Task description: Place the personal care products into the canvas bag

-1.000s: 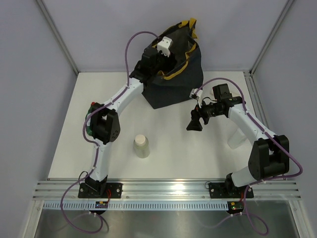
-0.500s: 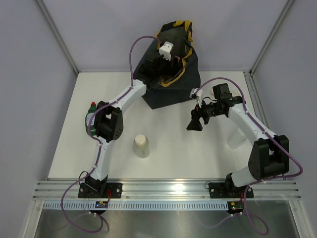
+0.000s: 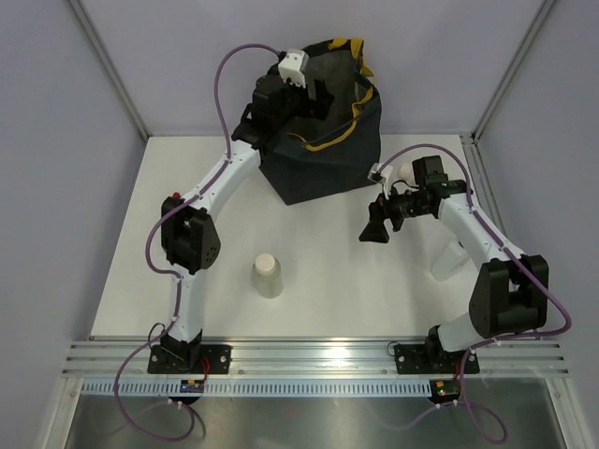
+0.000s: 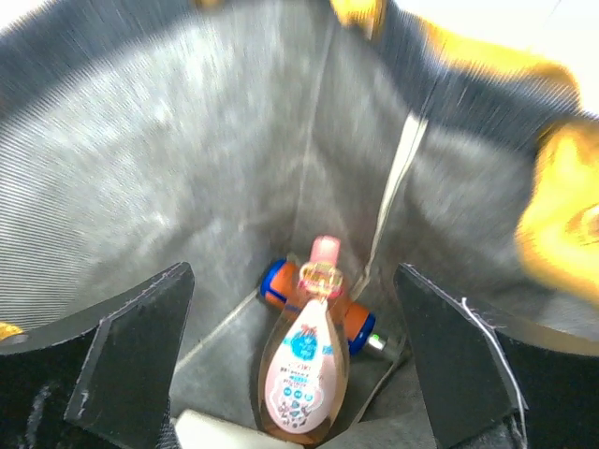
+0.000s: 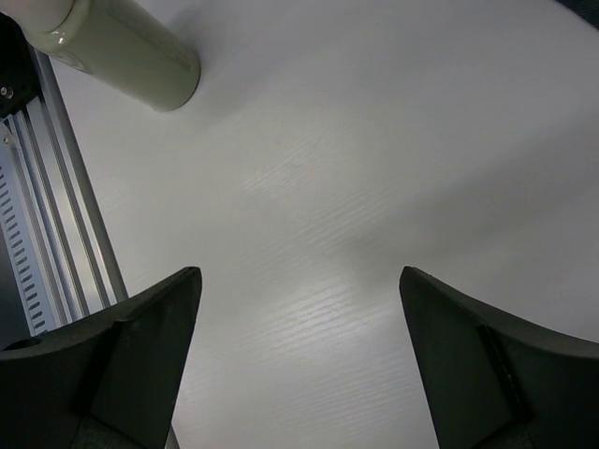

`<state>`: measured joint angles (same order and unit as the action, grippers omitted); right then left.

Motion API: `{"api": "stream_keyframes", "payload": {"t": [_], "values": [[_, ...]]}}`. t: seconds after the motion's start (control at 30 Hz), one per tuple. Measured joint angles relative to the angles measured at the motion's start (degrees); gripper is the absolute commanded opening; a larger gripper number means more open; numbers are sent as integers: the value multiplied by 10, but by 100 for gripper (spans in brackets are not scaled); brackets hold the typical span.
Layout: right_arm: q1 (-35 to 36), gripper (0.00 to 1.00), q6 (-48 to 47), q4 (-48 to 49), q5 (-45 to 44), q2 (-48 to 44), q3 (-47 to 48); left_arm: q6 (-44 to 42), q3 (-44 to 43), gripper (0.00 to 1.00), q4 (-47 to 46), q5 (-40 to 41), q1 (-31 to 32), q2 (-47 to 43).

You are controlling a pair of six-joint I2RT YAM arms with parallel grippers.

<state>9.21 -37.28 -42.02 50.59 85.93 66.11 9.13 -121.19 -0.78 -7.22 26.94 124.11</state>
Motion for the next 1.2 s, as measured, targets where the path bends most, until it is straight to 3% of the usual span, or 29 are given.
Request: {"api": "stream_keyframes", "payload": {"t": [0.17,0.33,0.5,0.73,0.93,1.2], "values": [[-25,98,7,-27,-1,-24,31,10,-15,95,5,0,-8,-61],[-29,99,26,-85,-20,-70,130,13,16,99,11,-1,-17,-180],[-64,99,125,-104,-95,-122,183,19,209,99,8,-8,-35,-409],[-146,99,264,-116,-303,-143,186,33,549,99,33,-12,-56,-722],[-148,100,252,-181,-388,-130,188,33,695,99,125,-9,-56,-852],[-148,100,123,-245,-456,-66,145,31,794,99,184,-19,-57,-906]]}}
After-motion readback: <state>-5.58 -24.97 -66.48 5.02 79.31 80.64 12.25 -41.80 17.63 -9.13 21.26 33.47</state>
